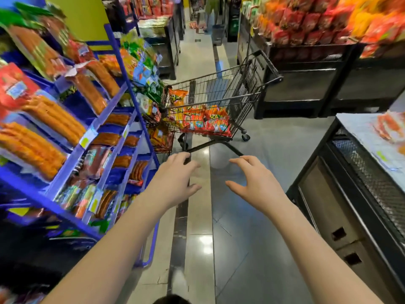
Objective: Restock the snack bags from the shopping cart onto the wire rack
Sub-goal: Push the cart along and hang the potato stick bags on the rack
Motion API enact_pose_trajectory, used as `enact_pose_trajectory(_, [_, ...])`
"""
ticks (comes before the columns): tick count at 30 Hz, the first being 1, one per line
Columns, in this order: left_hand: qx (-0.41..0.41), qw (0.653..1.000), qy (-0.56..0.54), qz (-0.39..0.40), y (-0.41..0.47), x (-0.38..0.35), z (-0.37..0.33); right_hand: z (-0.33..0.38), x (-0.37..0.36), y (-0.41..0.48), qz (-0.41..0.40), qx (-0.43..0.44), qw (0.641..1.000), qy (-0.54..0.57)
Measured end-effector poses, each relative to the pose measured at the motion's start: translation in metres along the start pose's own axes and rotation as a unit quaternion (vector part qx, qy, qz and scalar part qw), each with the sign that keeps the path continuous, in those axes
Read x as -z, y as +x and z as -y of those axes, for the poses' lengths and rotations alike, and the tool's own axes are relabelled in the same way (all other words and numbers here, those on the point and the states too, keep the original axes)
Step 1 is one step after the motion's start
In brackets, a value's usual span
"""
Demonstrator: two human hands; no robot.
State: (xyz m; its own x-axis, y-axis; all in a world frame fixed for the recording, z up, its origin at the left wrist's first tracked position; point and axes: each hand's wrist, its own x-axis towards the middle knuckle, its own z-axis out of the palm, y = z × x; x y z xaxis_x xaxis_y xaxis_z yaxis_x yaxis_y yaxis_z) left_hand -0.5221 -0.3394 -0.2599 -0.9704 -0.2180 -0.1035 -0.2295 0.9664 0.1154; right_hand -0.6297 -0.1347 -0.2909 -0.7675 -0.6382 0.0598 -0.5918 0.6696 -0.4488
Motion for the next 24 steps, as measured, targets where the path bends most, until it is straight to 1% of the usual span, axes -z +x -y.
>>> enact_pose_trajectory(9, [-0.013,1.0,-0.013,0.003,0.143,0.004,0.044,-0.029,0.002,0.141,-0.006,0.003,1.0,-0.014])
enact_pose_trajectory(13, [-0.019,1.0,-0.025,0.0,0.227,0.005,0.079,-0.041,-0.004,0.224,-0.014,-0.003,1.0,-0.019])
enact_pose_trajectory(19, [-0.027,0.999,-0.029,0.017,0.34,0.022,0.137,-0.046,-0.012,0.35,0.003,-0.024,1.0,-0.015])
enact_pose_trajectory(24, [-0.026,0.999,-0.021,0.025,0.417,0.034,0.171,-0.047,-0.021,0.424,0.012,-0.034,0.999,-0.013])
